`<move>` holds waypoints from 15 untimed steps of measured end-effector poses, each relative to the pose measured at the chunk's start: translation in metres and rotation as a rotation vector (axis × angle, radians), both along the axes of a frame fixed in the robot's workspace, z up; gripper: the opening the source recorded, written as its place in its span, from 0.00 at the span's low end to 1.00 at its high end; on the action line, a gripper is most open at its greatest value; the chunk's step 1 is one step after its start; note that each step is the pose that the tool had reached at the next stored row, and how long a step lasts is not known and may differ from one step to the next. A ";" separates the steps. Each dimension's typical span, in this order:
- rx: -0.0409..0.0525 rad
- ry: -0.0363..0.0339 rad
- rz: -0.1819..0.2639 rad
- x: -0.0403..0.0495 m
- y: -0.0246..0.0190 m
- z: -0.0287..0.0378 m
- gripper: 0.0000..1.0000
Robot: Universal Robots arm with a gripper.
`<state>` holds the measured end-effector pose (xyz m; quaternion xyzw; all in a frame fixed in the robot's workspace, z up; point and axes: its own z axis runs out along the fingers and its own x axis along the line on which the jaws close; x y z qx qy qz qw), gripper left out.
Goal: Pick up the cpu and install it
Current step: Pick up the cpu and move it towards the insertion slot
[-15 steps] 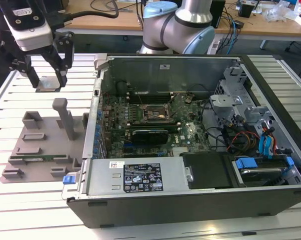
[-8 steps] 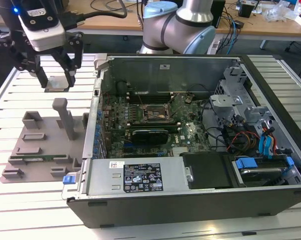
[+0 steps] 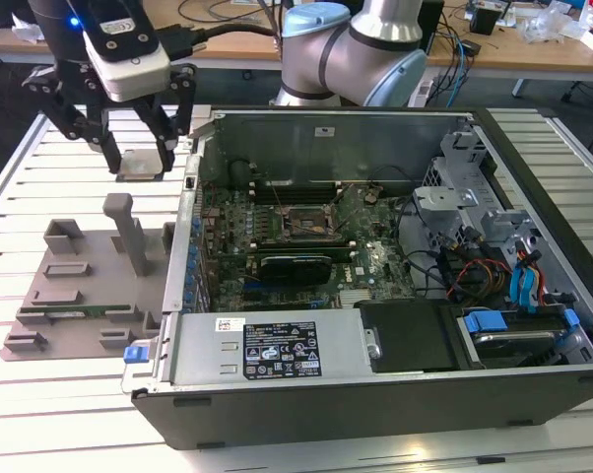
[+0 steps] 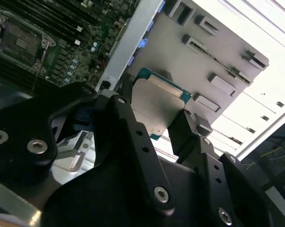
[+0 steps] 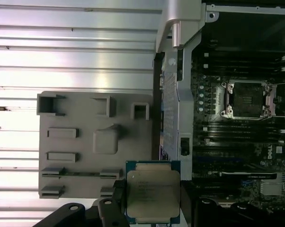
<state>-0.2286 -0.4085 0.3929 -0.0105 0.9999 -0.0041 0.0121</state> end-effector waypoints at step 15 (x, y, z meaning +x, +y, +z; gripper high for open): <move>0.0000 0.0000 0.000 0.0366 0.0000 -0.0014 0.55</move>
